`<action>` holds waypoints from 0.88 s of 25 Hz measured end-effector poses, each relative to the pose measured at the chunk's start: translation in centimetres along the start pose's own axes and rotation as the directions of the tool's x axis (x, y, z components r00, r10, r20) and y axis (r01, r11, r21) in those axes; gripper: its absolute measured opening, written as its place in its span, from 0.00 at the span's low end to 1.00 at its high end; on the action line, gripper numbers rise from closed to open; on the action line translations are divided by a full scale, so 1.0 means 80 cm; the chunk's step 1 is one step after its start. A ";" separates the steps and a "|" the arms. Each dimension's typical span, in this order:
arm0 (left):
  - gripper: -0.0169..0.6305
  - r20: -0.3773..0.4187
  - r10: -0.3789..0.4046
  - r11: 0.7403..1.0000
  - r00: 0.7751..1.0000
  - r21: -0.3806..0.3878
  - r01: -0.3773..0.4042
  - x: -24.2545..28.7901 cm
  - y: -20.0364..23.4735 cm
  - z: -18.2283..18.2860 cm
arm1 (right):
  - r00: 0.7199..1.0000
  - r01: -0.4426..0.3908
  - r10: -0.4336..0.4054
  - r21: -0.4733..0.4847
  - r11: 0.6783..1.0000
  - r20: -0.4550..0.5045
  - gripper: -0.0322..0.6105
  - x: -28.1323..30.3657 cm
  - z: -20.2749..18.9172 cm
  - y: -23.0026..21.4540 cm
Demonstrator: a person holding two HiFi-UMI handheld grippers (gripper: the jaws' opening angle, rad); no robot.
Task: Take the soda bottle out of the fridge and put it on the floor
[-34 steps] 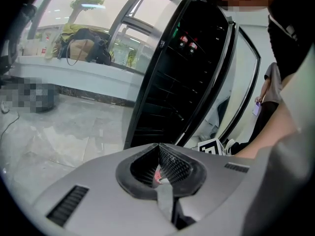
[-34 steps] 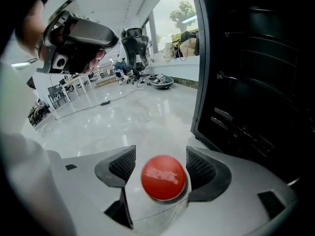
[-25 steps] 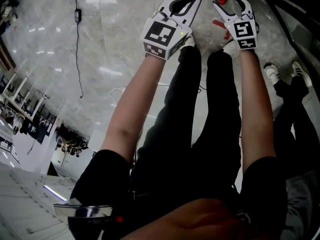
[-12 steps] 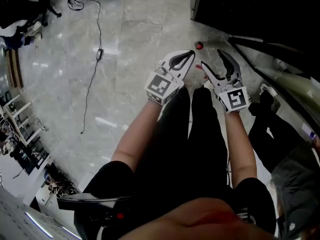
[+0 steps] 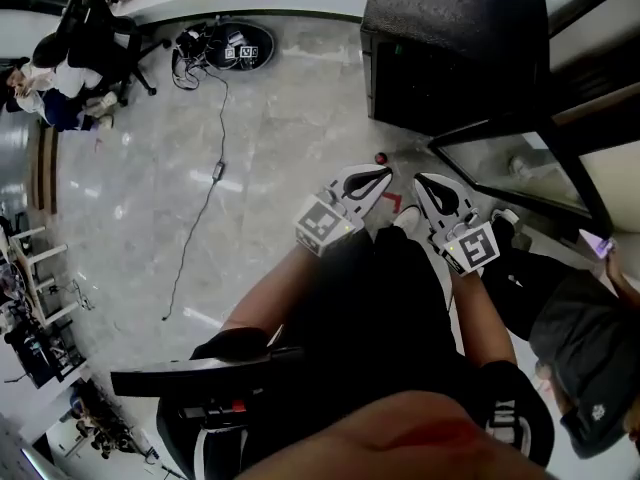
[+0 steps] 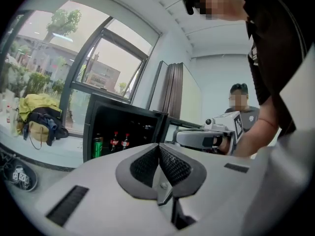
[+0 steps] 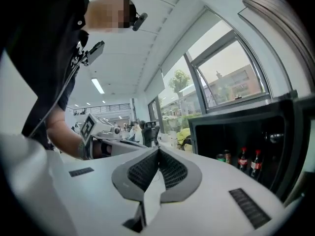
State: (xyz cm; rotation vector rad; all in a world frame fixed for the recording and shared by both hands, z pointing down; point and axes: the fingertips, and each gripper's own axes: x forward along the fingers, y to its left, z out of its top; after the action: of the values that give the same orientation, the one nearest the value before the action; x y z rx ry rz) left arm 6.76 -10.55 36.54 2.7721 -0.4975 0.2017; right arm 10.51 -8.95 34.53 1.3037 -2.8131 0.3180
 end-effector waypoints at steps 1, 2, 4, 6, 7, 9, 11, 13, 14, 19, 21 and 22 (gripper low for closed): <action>0.04 -0.004 -0.013 1.000 1.000 0.004 0.013 -0.005 -0.012 0.011 | 1.000 -0.020 0.020 -0.010 1.000 0.016 0.07 -0.006 0.018 0.010; 0.04 -0.006 -0.026 1.000 1.000 0.011 0.026 -0.010 -0.023 0.024 | 0.999 -0.038 0.039 -0.022 0.999 0.027 0.07 -0.011 0.036 0.019; 0.04 0.001 -0.047 0.998 0.999 0.035 0.047 -0.017 -0.043 0.057 | 0.997 -0.058 0.061 -0.060 0.997 0.052 0.07 -0.020 0.077 0.034; 0.04 0.012 -0.059 0.996 0.998 0.065 0.058 -0.025 -0.061 0.093 | 0.996 -0.058 0.064 -0.097 0.994 0.061 0.07 -0.030 0.115 0.048; 0.04 0.018 -0.061 0.995 0.998 0.078 0.059 -0.029 -0.068 0.109 | 0.996 -0.055 0.062 -0.107 0.993 0.068 0.07 -0.034 0.132 0.054; 0.04 0.030 -0.062 0.993 0.998 0.101 0.058 -0.037 -0.080 0.135 | 0.995 -0.046 0.056 -0.114 0.992 0.087 0.07 -0.041 0.157 0.063; 0.04 0.043 -0.066 0.992 0.997 0.110 0.061 -0.043 -0.091 0.154 | 0.995 -0.040 0.050 -0.116 0.992 0.086 0.07 -0.049 0.170 0.071; 0.03 0.050 -0.070 0.993 0.996 0.101 0.064 -0.048 -0.103 0.168 | 0.996 -0.036 0.045 -0.112 0.993 0.078 0.07 -0.056 0.181 0.076; 0.04 0.052 -0.070 0.993 0.996 0.096 0.065 -0.048 -0.107 0.174 | 0.996 -0.035 0.044 -0.111 0.993 0.081 0.07 -0.057 0.187 0.076; 0.04 0.088 -0.085 0.993 0.993 0.085 0.077 -0.036 -0.109 0.187 | 0.995 -0.005 0.021 -0.173 0.985 0.093 0.07 -0.059 0.206 0.063; 0.04 0.108 -0.080 0.994 0.991 0.085 0.071 -0.037 -0.108 0.190 | 0.994 0.004 0.017 -0.183 0.983 0.109 0.07 -0.060 0.214 0.062; 0.04 0.112 -0.075 0.995 0.991 0.081 0.066 -0.038 -0.107 0.192 | 0.994 0.006 0.016 -0.187 0.982 0.112 0.07 -0.060 0.217 0.061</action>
State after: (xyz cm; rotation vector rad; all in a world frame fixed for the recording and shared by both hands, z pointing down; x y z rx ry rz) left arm 8.28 -7.09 19.07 2.8830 -0.4270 0.0466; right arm 11.04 -5.66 16.16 1.3133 -2.8531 -0.0222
